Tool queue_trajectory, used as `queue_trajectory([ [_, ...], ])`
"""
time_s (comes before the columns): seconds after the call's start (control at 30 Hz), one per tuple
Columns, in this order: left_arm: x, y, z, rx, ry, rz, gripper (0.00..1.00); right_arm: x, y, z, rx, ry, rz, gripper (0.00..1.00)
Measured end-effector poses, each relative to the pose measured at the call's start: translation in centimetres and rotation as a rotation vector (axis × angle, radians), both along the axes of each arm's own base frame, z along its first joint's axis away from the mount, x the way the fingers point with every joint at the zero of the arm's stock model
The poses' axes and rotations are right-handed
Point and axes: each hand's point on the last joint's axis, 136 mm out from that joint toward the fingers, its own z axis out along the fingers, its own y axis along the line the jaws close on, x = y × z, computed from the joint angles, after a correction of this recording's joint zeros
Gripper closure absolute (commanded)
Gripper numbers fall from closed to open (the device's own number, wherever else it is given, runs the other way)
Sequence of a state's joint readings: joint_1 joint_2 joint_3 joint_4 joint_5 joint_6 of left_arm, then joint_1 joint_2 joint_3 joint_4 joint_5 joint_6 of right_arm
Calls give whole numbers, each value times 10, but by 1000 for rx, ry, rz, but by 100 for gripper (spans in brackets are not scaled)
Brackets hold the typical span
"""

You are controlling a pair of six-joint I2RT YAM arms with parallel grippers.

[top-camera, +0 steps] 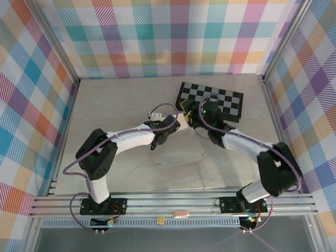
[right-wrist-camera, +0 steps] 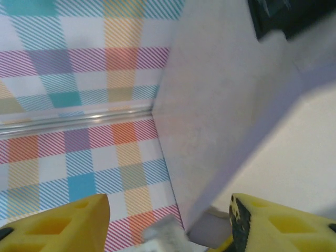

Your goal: Fold the paper box

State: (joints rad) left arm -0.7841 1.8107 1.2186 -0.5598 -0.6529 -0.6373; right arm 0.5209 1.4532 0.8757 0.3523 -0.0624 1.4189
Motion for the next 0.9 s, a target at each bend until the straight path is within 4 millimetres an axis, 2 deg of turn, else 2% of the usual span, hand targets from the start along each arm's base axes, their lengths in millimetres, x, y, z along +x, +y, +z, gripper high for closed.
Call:
queue_trajectory([
  [0.07,1,4,4,7,26,-9,100,5,-14,29,-43,-36,-17,33],
  [0.13,1,7,8,10,47,-16,100,7,-25,46,-89,-48,-27,35],
  [0.2,2,9,12,16,68,-26,100,8,-32,52,-144,-35,-28,36],
  [0.33,1,11,22,33,104,-45,100,9,-37,48,-266,31,3,39],
  [0.47,-1,12,29,41,124,-61,100,17,-33,31,-356,113,39,40],
  [0.77,-7,16,32,58,149,-76,100,39,-20,-32,-522,268,150,43],
  [0.9,-7,16,32,58,148,-77,100,36,-19,-59,-565,326,189,43],
])
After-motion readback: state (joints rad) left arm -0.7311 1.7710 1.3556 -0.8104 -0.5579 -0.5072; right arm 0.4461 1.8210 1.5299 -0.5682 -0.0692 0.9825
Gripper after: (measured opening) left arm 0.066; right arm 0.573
